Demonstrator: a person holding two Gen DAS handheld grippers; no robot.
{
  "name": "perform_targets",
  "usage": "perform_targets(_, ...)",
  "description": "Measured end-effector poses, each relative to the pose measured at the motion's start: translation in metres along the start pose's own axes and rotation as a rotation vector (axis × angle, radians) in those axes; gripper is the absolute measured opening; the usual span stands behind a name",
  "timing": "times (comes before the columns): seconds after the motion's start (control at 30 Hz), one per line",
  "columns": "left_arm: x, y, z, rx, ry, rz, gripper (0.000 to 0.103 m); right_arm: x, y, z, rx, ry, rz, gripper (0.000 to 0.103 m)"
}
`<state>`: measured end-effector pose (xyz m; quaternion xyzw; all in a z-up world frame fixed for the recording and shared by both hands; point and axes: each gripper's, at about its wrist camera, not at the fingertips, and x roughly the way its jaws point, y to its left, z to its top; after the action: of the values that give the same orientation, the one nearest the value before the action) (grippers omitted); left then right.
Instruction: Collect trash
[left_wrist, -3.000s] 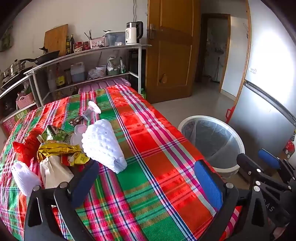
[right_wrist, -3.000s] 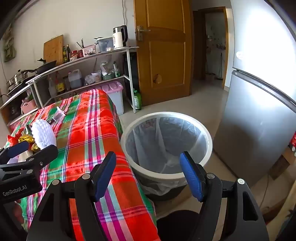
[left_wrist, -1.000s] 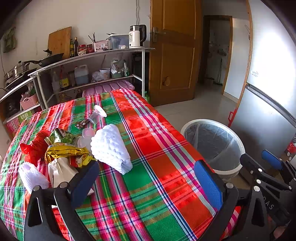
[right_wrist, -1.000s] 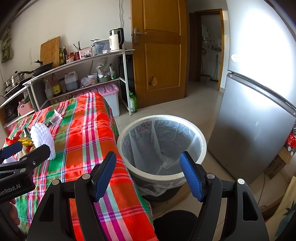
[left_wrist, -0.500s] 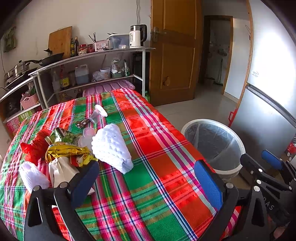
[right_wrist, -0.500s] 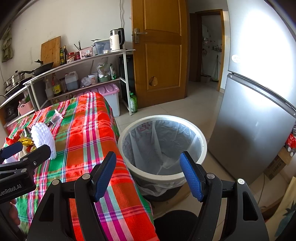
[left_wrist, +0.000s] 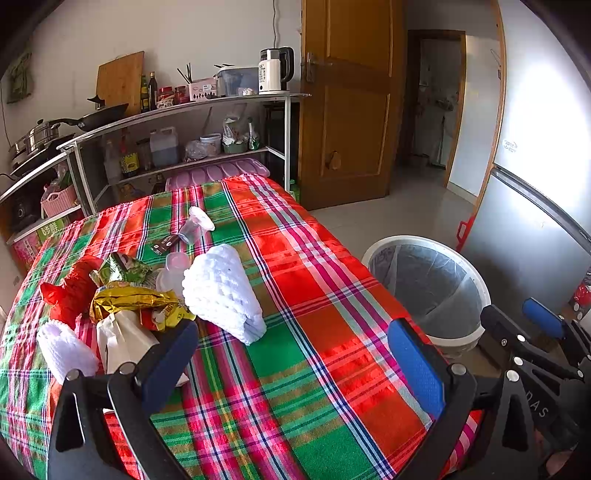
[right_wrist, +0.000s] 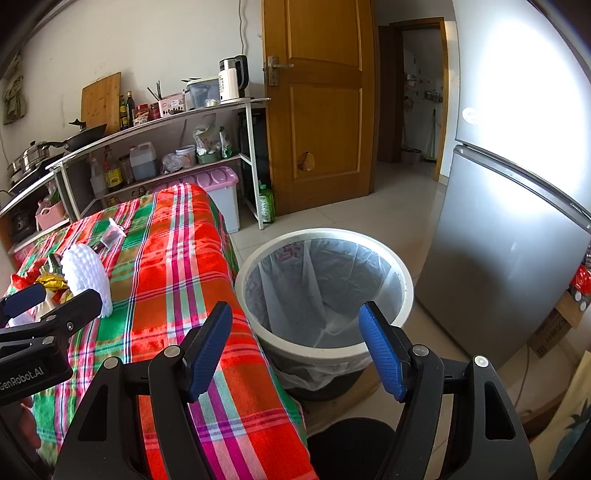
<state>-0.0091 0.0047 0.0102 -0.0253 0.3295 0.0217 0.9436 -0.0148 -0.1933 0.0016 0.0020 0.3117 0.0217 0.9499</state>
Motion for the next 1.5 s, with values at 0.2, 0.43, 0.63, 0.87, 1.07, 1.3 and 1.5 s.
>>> perform_targets(0.2, -0.001, -0.001, 0.0, 0.0, -0.002, 0.003, 0.103, 0.0, 0.0, 0.0, 0.0, 0.0, -0.001, 0.072)
perform_targets(0.43, -0.001, -0.001, 0.0, 0.001, 0.0, 0.002, 0.103, 0.0, 0.0, 0.0, 0.002, 0.001, -0.001, 0.072)
perform_targets(0.63, -0.007, 0.006, 0.001, -0.009, -0.009, -0.001, 0.103, -0.001, 0.003, 0.001, -0.003, -0.004, 0.013, 0.072)
perform_targets(0.87, -0.025, 0.055, -0.012, -0.062, 0.003, 0.075, 0.103, 0.0, 0.033, 0.005, -0.054, -0.002, 0.13, 0.072)
perform_targets(1.07, -0.048, 0.116, -0.025, -0.133, -0.011, 0.195, 0.103, 0.006, 0.08, 0.004, -0.118, 0.027, 0.305, 0.072)
perform_targets(1.3, -0.047, 0.18, -0.041, -0.243, 0.047, 0.293, 0.103, 0.017, 0.134, 0.008, -0.222, 0.044, 0.426, 0.072)
perform_targets(1.5, -0.033, 0.211, -0.049, -0.315, 0.09, 0.291, 0.103, 0.038, 0.164, 0.012, -0.259, 0.085, 0.462, 0.072)
